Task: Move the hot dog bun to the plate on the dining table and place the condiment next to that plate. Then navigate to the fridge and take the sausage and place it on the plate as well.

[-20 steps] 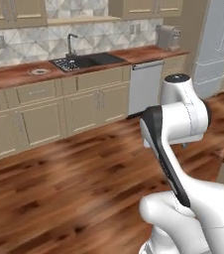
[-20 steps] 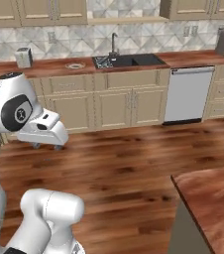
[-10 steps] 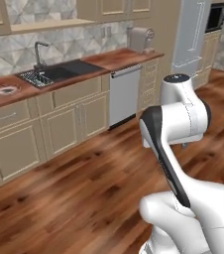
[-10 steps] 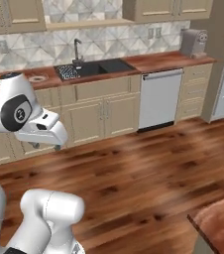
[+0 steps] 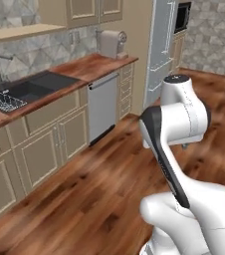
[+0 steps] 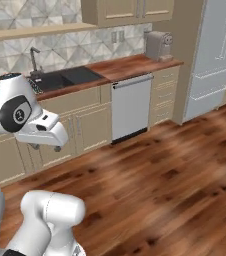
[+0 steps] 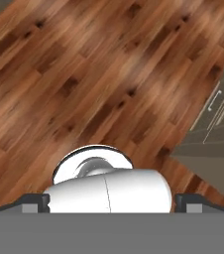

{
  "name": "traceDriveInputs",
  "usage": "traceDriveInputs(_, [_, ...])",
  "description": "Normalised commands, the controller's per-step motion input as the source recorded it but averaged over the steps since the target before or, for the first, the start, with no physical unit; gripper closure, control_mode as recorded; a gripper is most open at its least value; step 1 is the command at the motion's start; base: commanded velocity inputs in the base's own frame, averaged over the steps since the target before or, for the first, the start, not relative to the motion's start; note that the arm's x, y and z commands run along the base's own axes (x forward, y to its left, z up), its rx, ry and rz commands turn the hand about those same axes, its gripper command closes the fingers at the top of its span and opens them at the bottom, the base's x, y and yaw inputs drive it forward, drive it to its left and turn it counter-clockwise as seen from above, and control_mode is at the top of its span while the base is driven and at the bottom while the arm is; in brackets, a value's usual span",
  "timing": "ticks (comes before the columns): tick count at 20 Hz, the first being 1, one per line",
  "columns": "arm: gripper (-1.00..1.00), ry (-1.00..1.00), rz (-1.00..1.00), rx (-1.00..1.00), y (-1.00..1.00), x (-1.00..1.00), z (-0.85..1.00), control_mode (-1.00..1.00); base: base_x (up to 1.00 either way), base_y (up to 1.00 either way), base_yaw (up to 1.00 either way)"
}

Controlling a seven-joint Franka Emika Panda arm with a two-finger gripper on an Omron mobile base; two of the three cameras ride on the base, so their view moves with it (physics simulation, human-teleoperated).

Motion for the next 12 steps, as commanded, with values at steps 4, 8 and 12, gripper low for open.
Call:
traceDriveInputs(4, [-1.0, 0.0, 0.0, 0.0, 0.0, 0.0, 0.0, 1.0, 1.0, 0.0, -0.3])
traceDriveInputs(8, [-1.0, 0.0, 0.0, 0.0, 0.0, 0.0, 0.0, 1.0, 1.0, 0.0, -0.15])
traceDriveInputs(12, [-1.0, 0.0, 0.0, 0.0, 0.0, 0.0, 0.0, 1.0, 1.0, -0.01, -0.03])
